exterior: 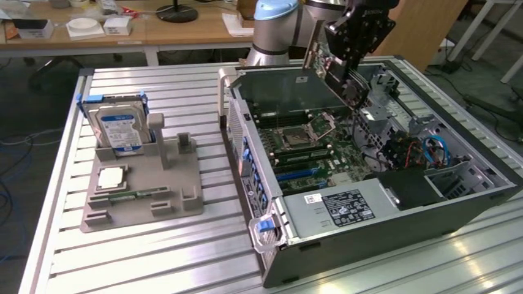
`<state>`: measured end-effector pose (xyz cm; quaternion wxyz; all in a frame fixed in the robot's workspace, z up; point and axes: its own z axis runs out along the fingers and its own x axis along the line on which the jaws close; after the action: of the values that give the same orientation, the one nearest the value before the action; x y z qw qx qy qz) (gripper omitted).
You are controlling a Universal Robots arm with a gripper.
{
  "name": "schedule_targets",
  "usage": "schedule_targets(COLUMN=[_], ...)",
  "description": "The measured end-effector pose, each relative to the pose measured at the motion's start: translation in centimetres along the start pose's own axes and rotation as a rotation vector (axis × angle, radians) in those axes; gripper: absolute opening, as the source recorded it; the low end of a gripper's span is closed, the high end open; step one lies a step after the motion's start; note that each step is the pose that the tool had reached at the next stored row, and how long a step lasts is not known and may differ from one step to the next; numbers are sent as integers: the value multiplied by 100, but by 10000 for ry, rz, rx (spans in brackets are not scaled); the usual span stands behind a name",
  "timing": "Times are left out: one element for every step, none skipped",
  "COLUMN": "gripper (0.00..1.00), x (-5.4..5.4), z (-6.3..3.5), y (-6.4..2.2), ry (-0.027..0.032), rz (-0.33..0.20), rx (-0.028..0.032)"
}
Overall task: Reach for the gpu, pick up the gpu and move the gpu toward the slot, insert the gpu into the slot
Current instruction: 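Insert the gpu into the slot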
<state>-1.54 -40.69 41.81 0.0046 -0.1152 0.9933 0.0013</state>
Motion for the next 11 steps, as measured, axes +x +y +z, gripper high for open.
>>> schedule_targets(gripper=[26, 26, 26, 26, 26, 26, 26, 26, 26, 26, 26], x=[0, 0, 0, 0, 0, 0, 0, 0, 0, 0, 0], z=[1, 2, 2, 2, 3, 3, 4, 5, 6, 6, 7], y=[0, 0, 0, 0, 0, 0, 0, 0, 0, 0, 0], ry=[0, 0, 1, 1, 1, 2, 2, 2, 2, 2, 3], rz=[-180, -366, -524, -683, -825, -971, -1124, -1267, -1421, -1585, -1737], rx=[-2, -4, -5, -6, -8, -9, -11, -13, -14, -15, -17])
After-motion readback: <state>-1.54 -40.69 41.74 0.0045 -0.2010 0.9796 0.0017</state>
